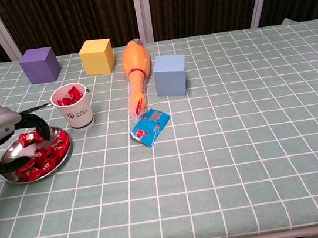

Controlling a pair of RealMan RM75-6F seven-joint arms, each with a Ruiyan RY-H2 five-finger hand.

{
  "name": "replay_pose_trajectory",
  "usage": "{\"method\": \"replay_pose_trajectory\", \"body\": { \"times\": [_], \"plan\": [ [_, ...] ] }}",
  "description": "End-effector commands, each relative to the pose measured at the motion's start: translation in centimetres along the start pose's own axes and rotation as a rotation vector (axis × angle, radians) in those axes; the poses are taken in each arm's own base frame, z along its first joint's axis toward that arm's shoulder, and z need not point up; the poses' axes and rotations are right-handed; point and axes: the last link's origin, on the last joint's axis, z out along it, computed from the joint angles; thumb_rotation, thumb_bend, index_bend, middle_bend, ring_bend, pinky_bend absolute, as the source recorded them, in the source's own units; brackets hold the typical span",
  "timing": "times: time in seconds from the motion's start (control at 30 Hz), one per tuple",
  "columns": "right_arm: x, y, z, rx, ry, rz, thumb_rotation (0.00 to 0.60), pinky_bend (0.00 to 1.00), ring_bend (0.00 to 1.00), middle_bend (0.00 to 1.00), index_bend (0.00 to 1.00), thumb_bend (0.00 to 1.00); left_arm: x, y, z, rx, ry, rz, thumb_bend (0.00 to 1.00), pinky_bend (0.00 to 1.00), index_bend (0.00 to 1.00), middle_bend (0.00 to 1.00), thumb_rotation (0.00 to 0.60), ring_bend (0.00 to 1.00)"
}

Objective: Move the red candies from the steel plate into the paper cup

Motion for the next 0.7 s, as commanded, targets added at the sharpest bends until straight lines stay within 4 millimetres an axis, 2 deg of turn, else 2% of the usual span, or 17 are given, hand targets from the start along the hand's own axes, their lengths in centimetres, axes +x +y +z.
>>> {"method": "replay_pose_trajectory", "body": {
  "times": [0.03, 0.7],
  "plan": [
    [0.0, 0.0, 0.0, -0.001, 0.0, 0.0, 0.6, 0.43, 0.07, 0.24, 0.12, 0.2, -0.5, -0.2, 0.2, 0.012, -0.011, 0.03, 0.38, 1.0, 0.4, 0.42, 0.6, 0.87],
    [0.0, -0.2, 0.0, 0.001, -0.001, -0.004, 0.6, 0.43, 0.07, 0.24, 0.12, 0.2, -1.9, -0.7, 0.4, 0.058, -0.064, 0.095, 0.29, 1.0, 0.4, 0.42, 0.6, 0.86]
  ]
}}
